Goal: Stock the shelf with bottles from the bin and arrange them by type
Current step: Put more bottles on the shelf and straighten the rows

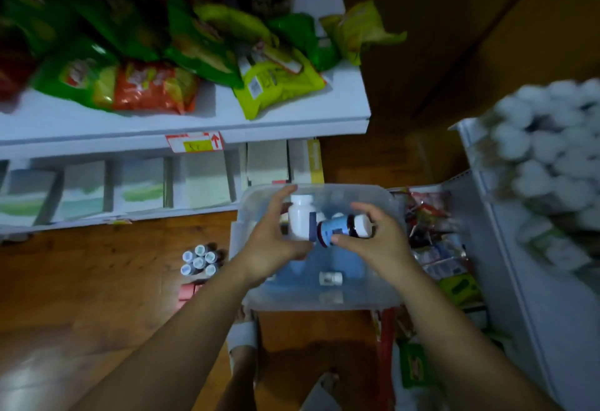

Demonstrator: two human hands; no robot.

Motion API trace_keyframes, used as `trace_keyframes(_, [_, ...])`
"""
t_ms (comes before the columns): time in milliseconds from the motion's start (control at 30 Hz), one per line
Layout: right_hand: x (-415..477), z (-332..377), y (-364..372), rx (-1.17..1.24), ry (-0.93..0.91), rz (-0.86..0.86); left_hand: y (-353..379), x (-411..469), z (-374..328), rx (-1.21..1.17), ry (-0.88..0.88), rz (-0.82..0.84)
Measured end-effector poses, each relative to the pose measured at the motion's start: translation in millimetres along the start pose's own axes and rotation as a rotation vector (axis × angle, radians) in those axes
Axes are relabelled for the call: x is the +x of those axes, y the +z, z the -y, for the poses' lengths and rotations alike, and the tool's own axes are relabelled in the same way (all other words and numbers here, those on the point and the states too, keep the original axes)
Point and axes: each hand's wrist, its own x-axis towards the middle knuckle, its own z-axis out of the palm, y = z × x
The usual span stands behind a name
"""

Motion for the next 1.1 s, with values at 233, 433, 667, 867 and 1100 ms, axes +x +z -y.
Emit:
trace_keyframes(233, [-113, 163, -79, 0.534, -0.256, -0.017, -7, -98, -162, -0.475, 0.182, 0.185])
trace_keyframes(433, [-223, 266, -136, 0.875, -0.388, 0.081, 24, -187, -285, -0.621, 0.269, 0.183])
trace_keyframes(667, [-321, 296, -180, 0.900, -0.432, -0.129, 64, -256, -357, -0.546, 0.391, 0.303])
trace_keyframes(867, [-366, 289, -200, 0.967, -0.444, -0.305, 89, -281, -383, -0.549, 0.359, 0.432])
trace_keyframes(1100, [-393, 288, -192, 0.938, -0.432, -0.588, 103, -286, -387, -0.467, 0.290, 0.649])
